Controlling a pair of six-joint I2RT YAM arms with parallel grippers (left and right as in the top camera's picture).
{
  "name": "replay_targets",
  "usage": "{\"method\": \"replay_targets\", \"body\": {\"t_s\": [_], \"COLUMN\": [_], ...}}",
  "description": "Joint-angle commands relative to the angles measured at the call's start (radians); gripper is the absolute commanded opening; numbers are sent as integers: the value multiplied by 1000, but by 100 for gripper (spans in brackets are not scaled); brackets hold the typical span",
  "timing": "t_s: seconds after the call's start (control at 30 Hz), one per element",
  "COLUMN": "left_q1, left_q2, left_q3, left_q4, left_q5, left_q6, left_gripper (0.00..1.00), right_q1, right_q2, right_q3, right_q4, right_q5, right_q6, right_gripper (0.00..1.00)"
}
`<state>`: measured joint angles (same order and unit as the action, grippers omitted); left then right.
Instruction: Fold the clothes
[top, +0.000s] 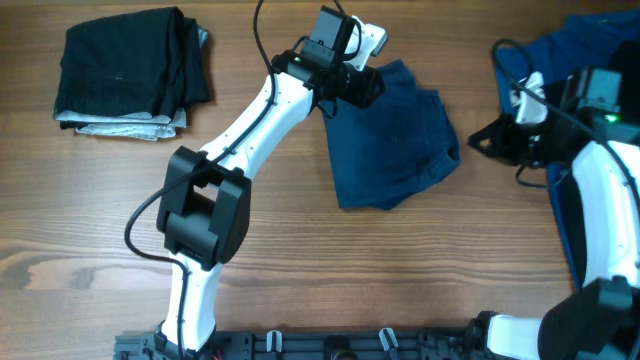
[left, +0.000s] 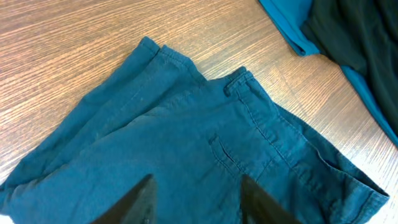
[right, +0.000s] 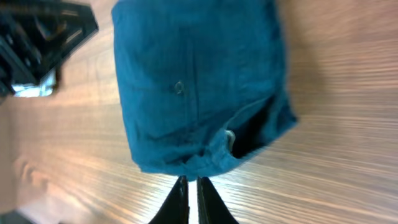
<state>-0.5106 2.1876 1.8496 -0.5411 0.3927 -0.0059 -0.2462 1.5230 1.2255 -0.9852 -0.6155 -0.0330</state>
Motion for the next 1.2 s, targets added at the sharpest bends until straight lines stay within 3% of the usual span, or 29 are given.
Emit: {"method": "replay_targets", "body": {"t_s": [0.0, 0.07, 0.27, 0.47, 0.67, 0.7, 0.73, 0.77, 0.83, 0.87, 0.9, 0.93, 1.0, 1.17], "left_q1": [-2, -2, -1, 10, 34, 36, 38, 39, 42, 44, 50, 58, 70, 84], "left_q2": [76, 112, 183, 203, 98, 64, 32, -1, -17, -16, -3, 14, 46, 137], "left_q3": [19, 19, 19, 19, 42, 42, 42, 42, 42, 41, 40, 38, 33, 33], "left_q4": [13, 23, 33, 33, 27, 27, 25, 19, 10, 1, -5, -14, -21, -65], "left_q5": [-1, -2, -92, -159, -159, -160, -172, -217, -300, -350, -391, -406, -405, -356], "left_q6": [1, 1, 1, 1, -3, -2, -3, -3, -2, -2, -2, -2, -3, -6], "left_gripper": [34, 33, 32, 31, 29, 34, 45, 49, 51, 50, 48, 45, 43, 39], "right_q1": [56, 92, 124, 124, 124, 124, 122, 115, 94, 79, 63, 48, 34, 31], "right_q2": [56, 101, 302, 499, 365, 312, 248, 186, 89, 46, 10, -14, -29, -23], "right_q3": [-82, -124, -142, -141, -32, 1, 36, 65, 89, 89, 89, 89, 89, 89], "right_q4": [63, 137, 222, 250, 185, 156, 128, 105, 78, 75, 71, 68, 60, 57], "right_q5": [-95, -52, 236, 267, 183, 180, 182, 203, 277, 311, 344, 370, 397, 406], "right_q6": [-42, -34, 184, 298, 211, 211, 208, 210, 220, 220, 221, 229, 246, 245], "right_gripper": [4, 4, 4, 4, 4, 4, 5, 10, 30, 43, 48, 59, 97, 100]}}
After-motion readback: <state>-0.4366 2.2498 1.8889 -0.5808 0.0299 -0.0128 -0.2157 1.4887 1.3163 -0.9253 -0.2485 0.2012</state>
